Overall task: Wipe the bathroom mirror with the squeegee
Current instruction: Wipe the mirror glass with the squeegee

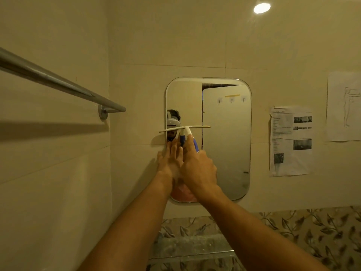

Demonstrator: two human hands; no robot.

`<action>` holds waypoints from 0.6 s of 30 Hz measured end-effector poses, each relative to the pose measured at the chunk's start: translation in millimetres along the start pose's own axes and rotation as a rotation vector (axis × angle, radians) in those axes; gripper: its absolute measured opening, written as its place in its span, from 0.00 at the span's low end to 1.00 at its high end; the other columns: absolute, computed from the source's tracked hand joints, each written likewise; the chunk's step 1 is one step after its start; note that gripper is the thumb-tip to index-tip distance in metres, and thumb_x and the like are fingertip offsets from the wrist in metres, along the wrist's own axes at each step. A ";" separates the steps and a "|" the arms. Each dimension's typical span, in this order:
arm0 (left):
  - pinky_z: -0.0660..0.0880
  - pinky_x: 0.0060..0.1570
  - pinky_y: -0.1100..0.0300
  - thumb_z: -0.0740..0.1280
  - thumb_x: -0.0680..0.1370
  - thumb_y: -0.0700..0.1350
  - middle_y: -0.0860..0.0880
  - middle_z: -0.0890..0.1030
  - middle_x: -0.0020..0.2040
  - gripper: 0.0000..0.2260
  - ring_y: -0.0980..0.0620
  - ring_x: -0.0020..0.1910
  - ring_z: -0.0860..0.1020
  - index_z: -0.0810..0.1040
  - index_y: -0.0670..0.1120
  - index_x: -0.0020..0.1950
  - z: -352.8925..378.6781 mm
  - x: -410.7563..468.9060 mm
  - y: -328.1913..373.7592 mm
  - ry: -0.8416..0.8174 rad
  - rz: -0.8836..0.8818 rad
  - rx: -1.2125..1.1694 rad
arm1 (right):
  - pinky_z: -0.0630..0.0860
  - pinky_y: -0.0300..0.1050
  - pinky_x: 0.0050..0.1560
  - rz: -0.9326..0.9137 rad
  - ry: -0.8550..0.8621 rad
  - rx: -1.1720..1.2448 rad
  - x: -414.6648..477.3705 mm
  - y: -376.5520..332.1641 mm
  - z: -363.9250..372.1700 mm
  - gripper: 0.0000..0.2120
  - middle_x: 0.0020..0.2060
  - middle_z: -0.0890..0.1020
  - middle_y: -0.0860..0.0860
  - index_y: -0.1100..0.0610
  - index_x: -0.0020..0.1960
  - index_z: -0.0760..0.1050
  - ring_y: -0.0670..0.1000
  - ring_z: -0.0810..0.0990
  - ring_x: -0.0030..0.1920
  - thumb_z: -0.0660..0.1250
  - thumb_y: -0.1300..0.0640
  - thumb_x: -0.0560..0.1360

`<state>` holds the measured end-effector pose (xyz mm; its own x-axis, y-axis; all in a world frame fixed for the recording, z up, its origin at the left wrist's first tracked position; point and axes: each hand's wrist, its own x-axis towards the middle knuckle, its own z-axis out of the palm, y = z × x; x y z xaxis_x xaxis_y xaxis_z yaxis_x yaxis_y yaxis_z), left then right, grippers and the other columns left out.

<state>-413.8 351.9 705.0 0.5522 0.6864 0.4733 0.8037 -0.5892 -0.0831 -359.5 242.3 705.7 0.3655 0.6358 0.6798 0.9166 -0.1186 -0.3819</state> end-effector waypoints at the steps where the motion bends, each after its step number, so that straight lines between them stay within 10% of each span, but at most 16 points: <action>1: 0.45 0.76 0.37 0.63 0.74 0.68 0.43 0.33 0.80 0.51 0.41 0.79 0.35 0.35 0.46 0.81 0.4 -0.2 0.2 -0.006 0.007 0.026 | 0.70 0.40 0.30 -0.026 0.029 0.015 4.7 -1.4 -6.8 0.31 0.51 0.76 0.57 0.43 0.82 0.43 0.50 0.76 0.38 0.56 0.46 0.85; 6: 0.51 0.75 0.38 0.65 0.68 0.68 0.41 0.39 0.81 0.51 0.40 0.80 0.40 0.48 0.45 0.82 4.6 1.8 1.7 0.056 -0.005 0.058 | 0.80 0.47 0.35 -0.097 0.203 0.052 55.7 -19.2 -52.7 0.34 0.45 0.77 0.55 0.44 0.82 0.44 0.50 0.76 0.35 0.60 0.57 0.84; 18: 0.44 0.76 0.39 0.68 0.68 0.65 0.43 0.34 0.80 0.54 0.41 0.79 0.35 0.40 0.48 0.82 2.0 6.3 3.8 -0.012 -0.056 0.080 | 0.72 0.48 0.39 -0.072 0.179 0.003 115.6 -48.1 -79.4 0.37 0.54 0.76 0.60 0.48 0.84 0.42 0.52 0.75 0.40 0.59 0.61 0.82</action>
<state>-406.9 354.9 705.9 0.5081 0.7226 0.4688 0.8483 -0.5141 -0.1270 -348.4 260.9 852.4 0.3226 0.4966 0.8058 0.9409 -0.0755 -0.3301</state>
